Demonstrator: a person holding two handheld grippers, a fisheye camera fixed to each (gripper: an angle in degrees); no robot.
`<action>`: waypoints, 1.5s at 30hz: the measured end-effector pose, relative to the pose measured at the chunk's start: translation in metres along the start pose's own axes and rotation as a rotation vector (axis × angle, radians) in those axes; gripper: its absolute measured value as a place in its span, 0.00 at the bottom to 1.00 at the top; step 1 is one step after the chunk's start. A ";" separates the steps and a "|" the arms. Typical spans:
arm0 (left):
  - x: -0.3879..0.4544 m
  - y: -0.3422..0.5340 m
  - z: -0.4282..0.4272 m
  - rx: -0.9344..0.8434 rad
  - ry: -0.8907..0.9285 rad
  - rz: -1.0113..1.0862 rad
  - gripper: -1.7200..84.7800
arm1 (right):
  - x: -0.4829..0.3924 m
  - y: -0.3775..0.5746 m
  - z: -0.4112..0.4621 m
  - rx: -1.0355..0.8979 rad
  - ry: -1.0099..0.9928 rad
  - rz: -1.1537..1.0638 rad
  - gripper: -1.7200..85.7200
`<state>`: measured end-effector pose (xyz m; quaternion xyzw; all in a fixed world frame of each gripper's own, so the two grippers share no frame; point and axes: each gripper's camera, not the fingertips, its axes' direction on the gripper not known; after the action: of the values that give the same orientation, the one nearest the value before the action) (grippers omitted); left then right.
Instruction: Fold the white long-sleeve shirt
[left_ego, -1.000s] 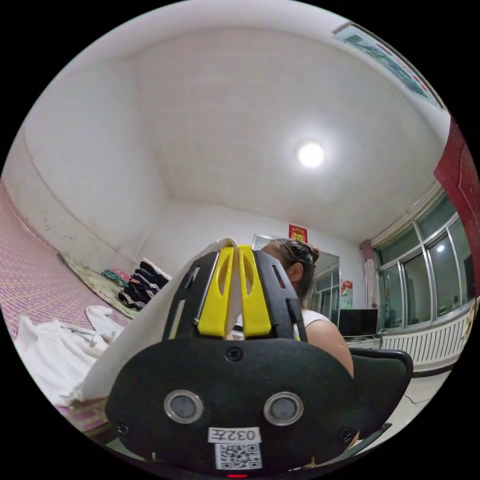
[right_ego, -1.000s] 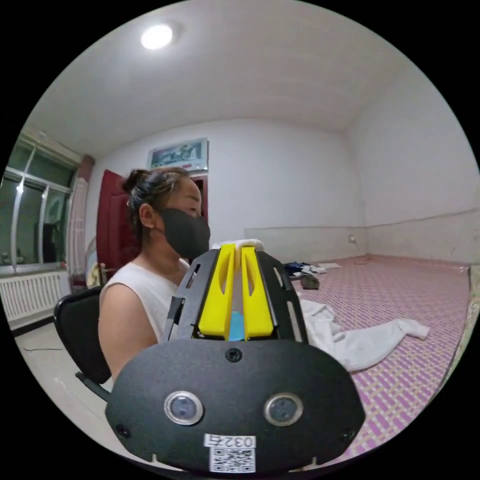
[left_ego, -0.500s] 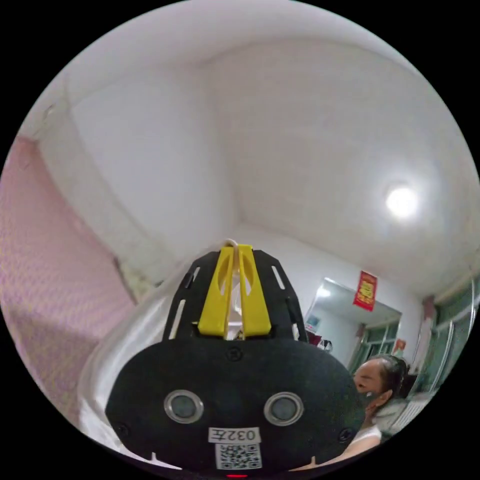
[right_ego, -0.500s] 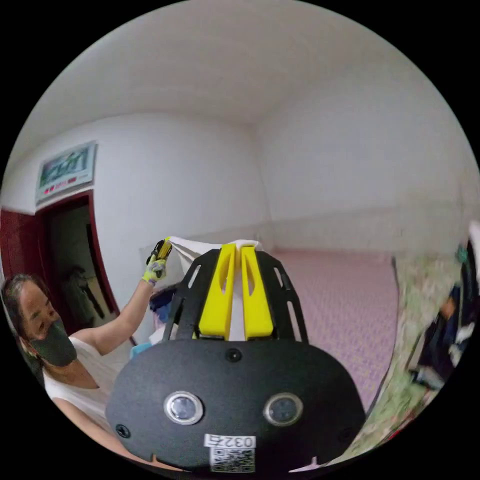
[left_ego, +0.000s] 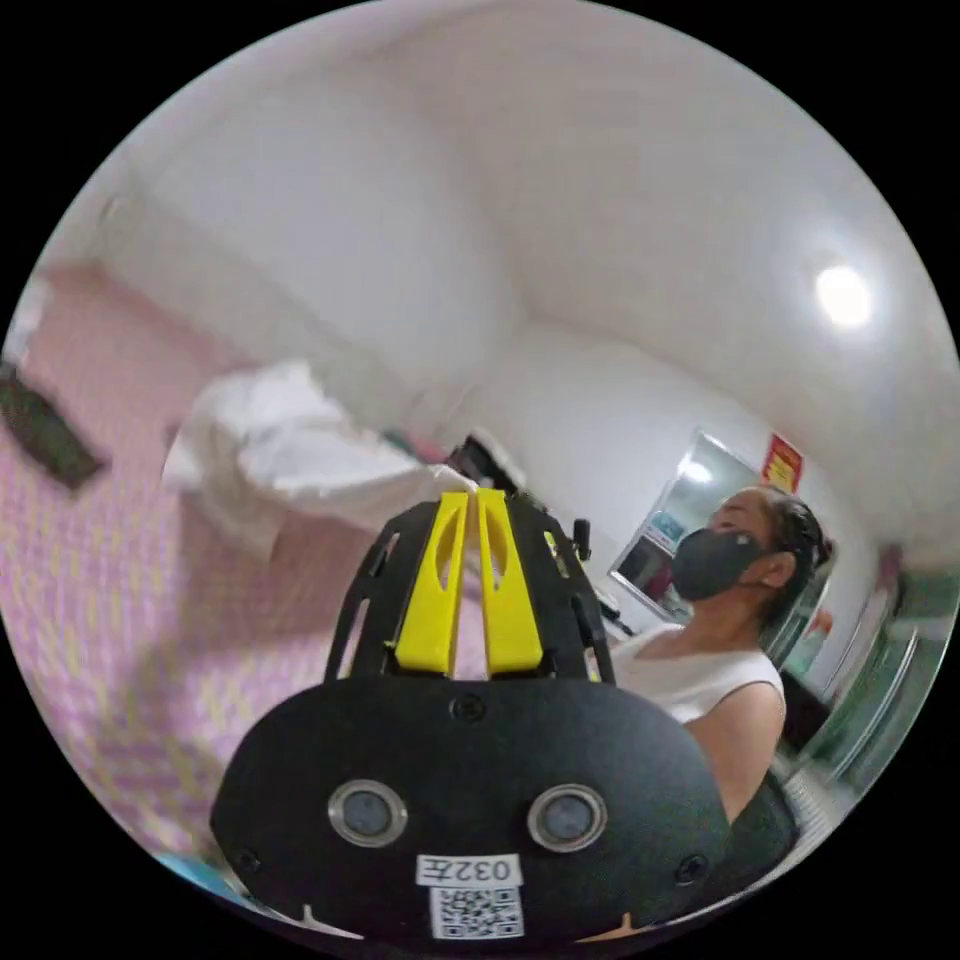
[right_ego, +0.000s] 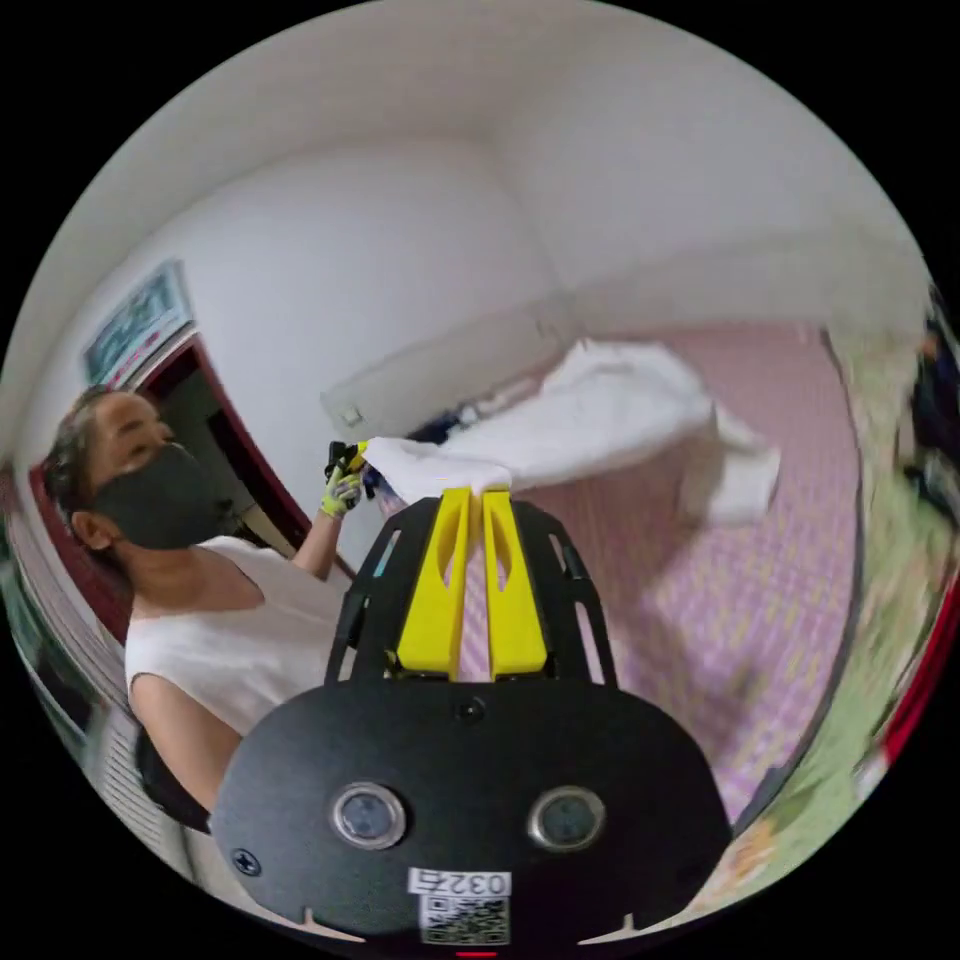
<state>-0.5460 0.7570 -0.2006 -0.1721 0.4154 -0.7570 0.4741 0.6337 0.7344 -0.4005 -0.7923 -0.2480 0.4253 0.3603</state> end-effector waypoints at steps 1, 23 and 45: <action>-0.045 0.032 0.016 -0.046 -0.012 -0.149 0.00 | 0.035 0.024 0.026 -0.058 -0.023 0.128 0.02; -0.111 0.037 0.031 0.047 0.170 -0.340 0.00 | 0.036 0.050 0.106 -0.200 -0.011 0.282 0.04; -0.025 0.028 0.084 -0.026 -0.272 -0.078 0.01 | -0.069 0.061 0.125 -0.122 0.068 0.118 0.08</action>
<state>-0.4621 0.7337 -0.1696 -0.2952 0.3501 -0.7392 0.4939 0.4971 0.6930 -0.4614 -0.8400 -0.2138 0.4028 0.2940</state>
